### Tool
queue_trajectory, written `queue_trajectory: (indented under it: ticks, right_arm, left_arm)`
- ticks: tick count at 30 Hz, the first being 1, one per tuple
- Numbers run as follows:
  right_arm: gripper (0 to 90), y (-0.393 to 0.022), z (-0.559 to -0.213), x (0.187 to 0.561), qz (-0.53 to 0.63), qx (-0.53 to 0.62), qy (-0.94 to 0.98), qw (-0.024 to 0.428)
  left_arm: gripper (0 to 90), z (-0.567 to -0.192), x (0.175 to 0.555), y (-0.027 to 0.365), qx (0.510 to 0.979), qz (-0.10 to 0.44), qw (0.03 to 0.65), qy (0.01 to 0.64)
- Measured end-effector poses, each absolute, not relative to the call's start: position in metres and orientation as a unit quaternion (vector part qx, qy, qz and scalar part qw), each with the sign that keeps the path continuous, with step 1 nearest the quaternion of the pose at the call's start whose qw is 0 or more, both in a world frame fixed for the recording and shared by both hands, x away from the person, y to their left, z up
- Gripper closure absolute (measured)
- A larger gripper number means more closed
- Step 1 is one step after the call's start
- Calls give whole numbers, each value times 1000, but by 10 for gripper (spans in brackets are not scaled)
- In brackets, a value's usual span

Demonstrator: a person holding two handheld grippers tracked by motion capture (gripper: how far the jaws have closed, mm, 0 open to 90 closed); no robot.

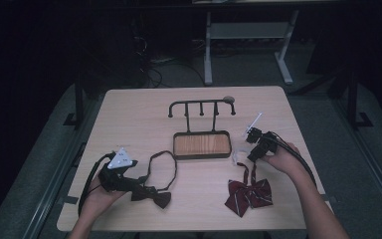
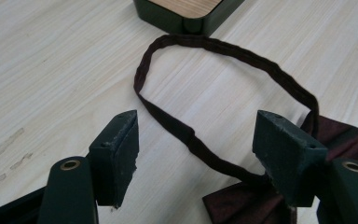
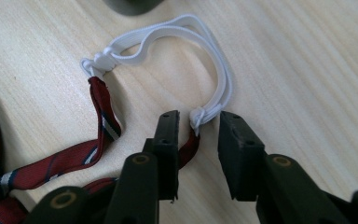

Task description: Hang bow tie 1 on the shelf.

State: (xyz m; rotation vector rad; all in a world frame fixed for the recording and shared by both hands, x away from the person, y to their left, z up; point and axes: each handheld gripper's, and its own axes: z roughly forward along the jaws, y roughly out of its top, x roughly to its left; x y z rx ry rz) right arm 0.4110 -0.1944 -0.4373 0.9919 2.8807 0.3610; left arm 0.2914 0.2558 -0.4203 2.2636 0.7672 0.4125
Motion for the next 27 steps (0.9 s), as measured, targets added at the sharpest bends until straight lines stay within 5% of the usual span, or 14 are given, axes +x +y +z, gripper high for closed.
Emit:
queue_trajectory:
  ticks: [13, 27]
  right_arm:
    - [830, -193, -437, 410, 94, 331, 938, 36]
    - [844, -203, -421, 401, 125, 314, 941, 23]
  left_arm:
    - [316, -420, 291, 256, 875, 159, 351, 293]
    - [315, -421, 291, 254, 875, 157, 351, 294]
